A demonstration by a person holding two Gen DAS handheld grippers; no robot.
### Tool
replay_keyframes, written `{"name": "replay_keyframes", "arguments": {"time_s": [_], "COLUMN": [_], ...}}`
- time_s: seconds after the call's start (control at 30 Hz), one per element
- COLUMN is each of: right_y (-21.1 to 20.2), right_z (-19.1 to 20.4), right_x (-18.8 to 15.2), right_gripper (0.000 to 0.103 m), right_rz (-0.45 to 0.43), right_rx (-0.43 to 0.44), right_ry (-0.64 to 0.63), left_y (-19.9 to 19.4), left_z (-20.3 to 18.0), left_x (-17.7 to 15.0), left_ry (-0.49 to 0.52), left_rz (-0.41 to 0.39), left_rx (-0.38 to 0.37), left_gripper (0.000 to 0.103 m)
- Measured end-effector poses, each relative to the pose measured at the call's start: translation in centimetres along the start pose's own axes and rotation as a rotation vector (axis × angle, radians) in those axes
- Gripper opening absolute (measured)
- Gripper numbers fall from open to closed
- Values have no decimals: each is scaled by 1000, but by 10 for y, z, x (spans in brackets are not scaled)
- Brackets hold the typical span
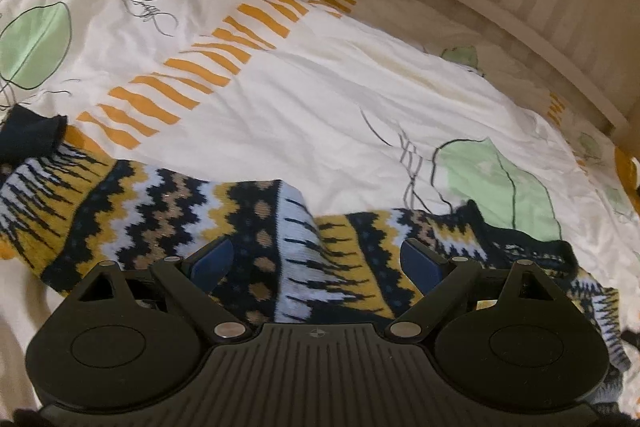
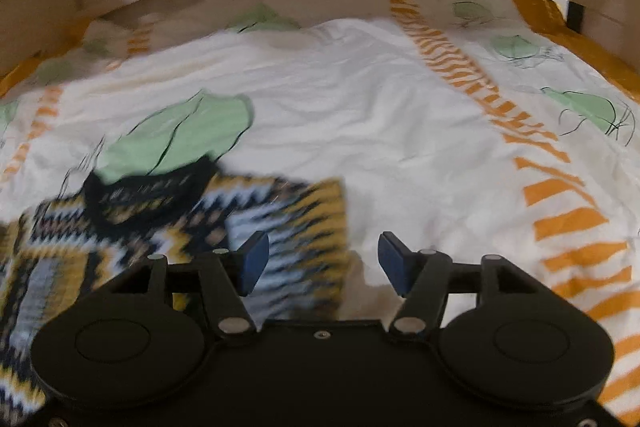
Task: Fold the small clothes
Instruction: 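Grasp the folded edge with the right gripper and straighten it, then open the right gripper and lift it off the sweater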
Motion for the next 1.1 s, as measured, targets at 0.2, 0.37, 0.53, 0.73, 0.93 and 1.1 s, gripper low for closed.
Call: {"name": "replay_keyframes", "arguments": {"time_s": [0.2,0.37,0.53,0.73,0.93,1.1], "right_y": [3,24,22,-14,20,7], "right_z": [18,5,-3,18,15,26], "right_x": [-26,-37,-31,-17,-34,-31], "right_gripper": [79,88,91,80,58,70], "right_rz": [51,126,130,-47,159,102], "right_rx": [-21,-46,-43,54,148,177], "right_ry": [-63,-20,-17,-95,-49,-75], "left_y": [2,4,0,-13,-17,-34], "left_z": [9,15,26,45,52,65], "left_x": [-1,-5,-11,-18,-24,-24], "left_ry": [-19,-15,-22,-77,-70,-105], "left_rz": [-7,-18,-35,-47,-35,-47], "left_rx": [28,61,92,128,162,154], "left_gripper": [92,92,92,93,93,93]}}
Point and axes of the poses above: each gripper's, at about its wrist camera, not at the fingertips, and y roughly the way its jaws point, z to its left, x to its top, the point moved 5 cm from there along y, roughly the way its jaws point, and after that the axes turned 12 degrees about z, right-handed, at the moved point
